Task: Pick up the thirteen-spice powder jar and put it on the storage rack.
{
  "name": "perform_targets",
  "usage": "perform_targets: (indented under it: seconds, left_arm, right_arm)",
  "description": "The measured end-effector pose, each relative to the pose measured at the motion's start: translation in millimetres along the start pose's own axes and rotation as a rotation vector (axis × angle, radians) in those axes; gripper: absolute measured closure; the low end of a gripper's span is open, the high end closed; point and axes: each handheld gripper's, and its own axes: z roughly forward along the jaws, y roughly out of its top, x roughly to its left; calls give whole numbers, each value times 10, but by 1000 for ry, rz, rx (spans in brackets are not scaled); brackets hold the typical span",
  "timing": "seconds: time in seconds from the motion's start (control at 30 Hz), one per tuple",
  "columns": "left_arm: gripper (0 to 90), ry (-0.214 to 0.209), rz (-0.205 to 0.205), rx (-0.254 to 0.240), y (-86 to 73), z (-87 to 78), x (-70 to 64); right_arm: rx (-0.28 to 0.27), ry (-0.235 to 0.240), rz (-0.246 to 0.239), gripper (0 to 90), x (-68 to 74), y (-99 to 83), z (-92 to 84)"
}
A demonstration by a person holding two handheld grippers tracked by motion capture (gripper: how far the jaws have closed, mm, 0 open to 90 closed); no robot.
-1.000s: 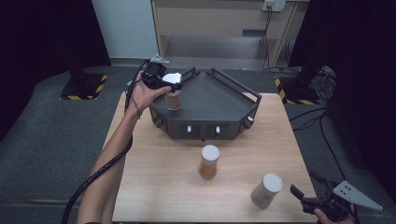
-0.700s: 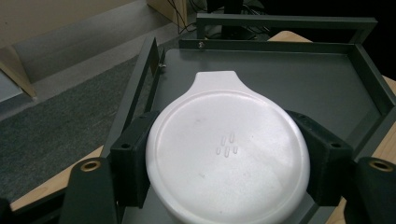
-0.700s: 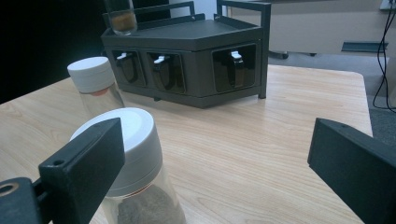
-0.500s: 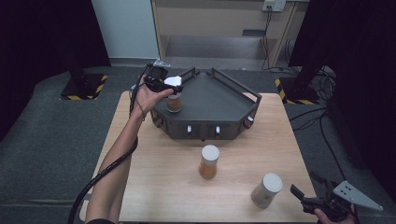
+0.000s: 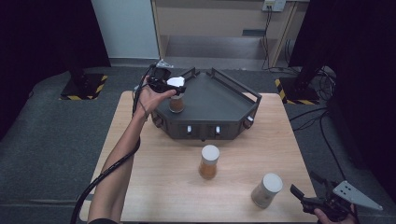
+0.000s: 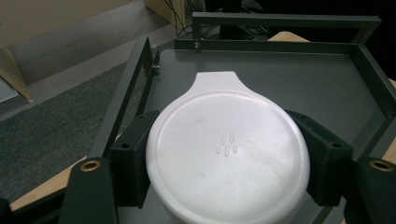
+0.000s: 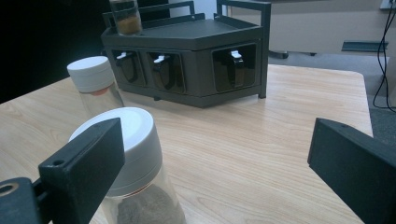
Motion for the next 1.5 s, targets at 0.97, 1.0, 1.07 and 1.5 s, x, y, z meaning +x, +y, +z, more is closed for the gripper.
perform_targets:
  seconds: [0.97, 1.0, 1.07, 1.5]
  left_arm:
    - [47, 16, 35, -158, -49, -349, -105]
    - [48, 12, 45, -174, -58, -394, -121]
    - [49, 4, 55, -192, -71, -457, -141]
    - [47, -79, 120, -253, -279, -858, -312]
  right_arm:
    - [1, 2, 1, 45, 6, 4, -1]
    - [1, 2, 0, 45, 6, 5, -1]
    - [1, 1, 1, 45, 7, 5, -1]
    - [1, -1, -7, 45, 16, 6, 8]
